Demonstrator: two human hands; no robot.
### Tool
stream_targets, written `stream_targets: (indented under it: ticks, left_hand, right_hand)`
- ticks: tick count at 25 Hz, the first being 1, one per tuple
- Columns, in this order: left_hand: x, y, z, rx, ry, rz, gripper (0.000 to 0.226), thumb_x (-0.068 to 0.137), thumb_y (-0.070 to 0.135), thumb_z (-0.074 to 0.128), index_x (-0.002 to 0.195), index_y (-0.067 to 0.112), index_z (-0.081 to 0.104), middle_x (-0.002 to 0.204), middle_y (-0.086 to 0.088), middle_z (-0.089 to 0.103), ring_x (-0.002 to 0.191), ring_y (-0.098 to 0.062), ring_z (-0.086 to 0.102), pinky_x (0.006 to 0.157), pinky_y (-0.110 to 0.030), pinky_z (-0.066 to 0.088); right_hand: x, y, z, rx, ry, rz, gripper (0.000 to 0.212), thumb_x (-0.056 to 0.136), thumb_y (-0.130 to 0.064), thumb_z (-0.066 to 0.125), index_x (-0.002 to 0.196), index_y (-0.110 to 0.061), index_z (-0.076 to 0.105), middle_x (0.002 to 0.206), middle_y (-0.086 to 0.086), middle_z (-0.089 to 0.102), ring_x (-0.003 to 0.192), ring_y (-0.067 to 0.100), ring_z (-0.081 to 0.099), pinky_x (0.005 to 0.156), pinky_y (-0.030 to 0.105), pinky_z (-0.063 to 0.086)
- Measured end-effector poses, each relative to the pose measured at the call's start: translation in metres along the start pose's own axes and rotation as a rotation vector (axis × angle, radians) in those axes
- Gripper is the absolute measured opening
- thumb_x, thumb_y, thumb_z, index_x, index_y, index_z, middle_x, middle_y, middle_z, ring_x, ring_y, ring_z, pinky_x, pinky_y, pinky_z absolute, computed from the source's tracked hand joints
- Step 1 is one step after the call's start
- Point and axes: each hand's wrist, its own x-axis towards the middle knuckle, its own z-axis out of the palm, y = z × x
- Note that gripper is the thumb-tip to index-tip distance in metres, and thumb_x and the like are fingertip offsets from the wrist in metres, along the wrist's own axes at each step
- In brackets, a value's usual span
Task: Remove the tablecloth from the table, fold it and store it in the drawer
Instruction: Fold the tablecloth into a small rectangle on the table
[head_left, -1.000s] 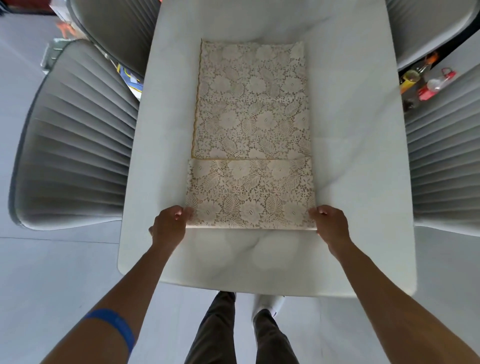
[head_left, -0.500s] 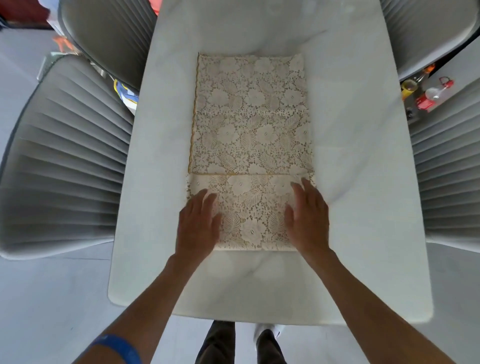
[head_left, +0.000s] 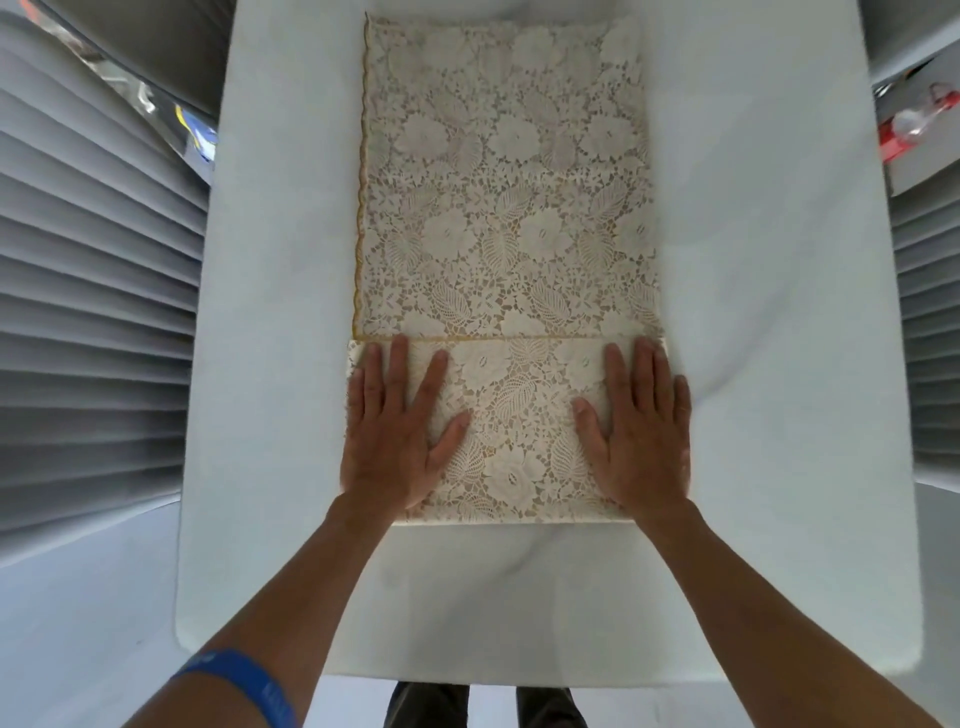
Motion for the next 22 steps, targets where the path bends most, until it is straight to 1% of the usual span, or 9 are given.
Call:
stream_targets:
  ticks: [4, 6, 10, 12, 14, 17, 19, 21, 22]
  left_hand:
    - [0.007, 0.001, -0.014, -0.058, -0.133, -0.016, 0.075, 0.091, 0.071, 0.019, 0.153, 0.036, -0.004, 0.163, -0.009, -0.013, 0.148, -0.030, -0.018, 0.121, -0.047, -0.003]
    - [-0.007, -0.001, -0.031, -0.079, -0.211, -0.026, 0.074, 0.092, 0.066, 0.022, 0.154, 0.033, 0.000, 0.163, -0.010, -0.010, 0.149, -0.031, -0.012, 0.121, -0.049, 0.005]
    - [-0.086, 0.000, -0.046, -0.259, -0.069, -0.243, 0.052, 0.096, 0.033, 0.050, 0.145, 0.021, 0.041, 0.157, -0.016, 0.027, 0.140, -0.041, 0.029, 0.107, -0.055, 0.037]
    - [-0.101, 0.005, -0.049, -0.424, -0.012, -0.439, 0.040, 0.087, 0.013, 0.061, 0.126, 0.021, 0.058, 0.144, -0.014, 0.043, 0.120, -0.041, 0.047, 0.094, -0.052, 0.048]
    - [-0.085, 0.006, -0.061, -0.657, -0.011, -0.642, 0.037, 0.077, 0.004, 0.057, 0.105, 0.026, 0.066, 0.124, -0.007, 0.059, 0.103, -0.034, 0.059, 0.084, -0.039, 0.052]
    - [-0.075, -0.003, -0.077, -0.957, -0.168, -0.775, 0.036, 0.073, -0.002, 0.056, 0.091, 0.026, 0.069, 0.106, -0.004, 0.070, 0.087, -0.020, 0.064, 0.070, -0.027, 0.051]
    - [-0.095, -0.009, -0.091, -1.045, -0.321, -0.792, 0.031, 0.074, -0.004, 0.063, 0.090, 0.021, 0.072, 0.103, -0.008, 0.071, 0.077, -0.014, 0.064, 0.062, -0.022, 0.046]
    - [-0.125, -0.019, -0.103, -1.105, -0.457, -0.827, 0.023, 0.079, 0.003, 0.061, 0.088, 0.016, 0.077, 0.101, -0.011, 0.072, 0.080, -0.017, 0.063, 0.068, -0.026, 0.045]
    - [-0.139, -0.027, -0.112, -1.185, -0.531, -0.852, 0.027, 0.081, 0.006, 0.053, 0.091, 0.012, 0.078, 0.101, -0.012, 0.070, 0.083, -0.021, 0.060, 0.072, -0.029, 0.043]
  right_hand:
    - [0.005, -0.003, -0.009, 0.034, -0.130, 0.013, 0.073, 0.097, -0.061, 0.027, 0.157, -0.021, 0.012, 0.165, 0.013, 0.010, 0.152, 0.028, 0.005, 0.121, 0.052, 0.012]
    - [-0.003, -0.003, -0.026, 0.050, -0.240, 0.050, 0.074, 0.097, -0.061, 0.033, 0.157, -0.022, 0.013, 0.165, 0.013, 0.008, 0.152, 0.030, 0.005, 0.119, 0.054, 0.015]
    - [-0.065, -0.005, -0.048, 0.133, -0.200, 0.217, 0.058, 0.094, -0.043, 0.058, 0.145, -0.019, 0.044, 0.158, 0.017, 0.031, 0.135, 0.043, 0.036, 0.104, 0.052, 0.037]
    - [-0.077, -0.006, -0.055, 0.269, -0.170, 0.342, 0.039, 0.088, -0.028, 0.065, 0.124, -0.016, 0.057, 0.140, 0.017, 0.048, 0.112, 0.044, 0.050, 0.090, 0.048, 0.045]
    - [-0.070, 0.002, -0.065, 0.399, -0.211, 0.458, 0.025, 0.087, -0.018, 0.061, 0.111, -0.016, 0.056, 0.115, 0.014, 0.059, 0.098, 0.042, 0.056, 0.083, 0.043, 0.046]
    - [-0.071, 0.021, -0.080, 0.514, -0.378, 0.487, 0.015, 0.087, -0.012, 0.052, 0.097, -0.022, 0.055, 0.086, 0.004, 0.065, 0.085, 0.034, 0.062, 0.073, 0.036, 0.049]
    - [-0.087, 0.035, -0.094, 0.764, -0.470, 0.559, 0.021, 0.085, -0.005, 0.053, 0.082, -0.021, 0.066, 0.075, 0.003, 0.068, 0.069, 0.023, 0.065, 0.059, 0.027, 0.048]
    - [-0.105, 0.056, -0.112, 0.980, -0.586, 0.641, 0.024, 0.082, -0.006, 0.058, 0.073, -0.018, 0.077, 0.068, 0.002, 0.069, 0.055, 0.012, 0.062, 0.052, 0.024, 0.045]
    - [-0.112, 0.068, -0.123, 1.072, -0.668, 0.663, 0.022, 0.079, -0.009, 0.059, 0.077, -0.017, 0.080, 0.072, 0.004, 0.073, 0.058, 0.012, 0.066, 0.057, 0.026, 0.047]
